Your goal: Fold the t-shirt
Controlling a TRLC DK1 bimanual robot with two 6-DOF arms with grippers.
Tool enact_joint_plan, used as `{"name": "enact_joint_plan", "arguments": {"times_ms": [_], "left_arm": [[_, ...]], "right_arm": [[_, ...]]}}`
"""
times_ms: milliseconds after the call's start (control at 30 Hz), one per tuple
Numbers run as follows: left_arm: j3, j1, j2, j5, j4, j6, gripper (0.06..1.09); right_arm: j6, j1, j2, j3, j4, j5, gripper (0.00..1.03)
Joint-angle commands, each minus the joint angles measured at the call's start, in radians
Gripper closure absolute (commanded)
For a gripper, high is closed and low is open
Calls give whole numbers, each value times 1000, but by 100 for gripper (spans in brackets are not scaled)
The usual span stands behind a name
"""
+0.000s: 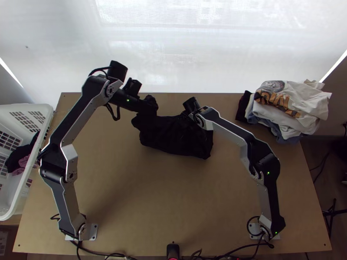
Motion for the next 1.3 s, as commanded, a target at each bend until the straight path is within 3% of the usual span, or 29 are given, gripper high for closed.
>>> {"name": "enact_joint_plan", "arguments": {"times_ms": [0, 433, 867, 1267], "left_arm": [[55, -74, 32, 12, 29, -31, 105], [156, -115, 104, 29, 105, -116, 105], [162, -249, 198, 39, 212, -165, 105], [188, -304, 327, 39, 341, -234, 105]], "right_arm": [[7, -6, -83, 12, -12, 2, 5], [6, -142, -344, 56, -177, -12, 5], [30, -274, -565, -149, -184, -11, 5], [30, -318, -654, -255, -184, -3, 5]]}}
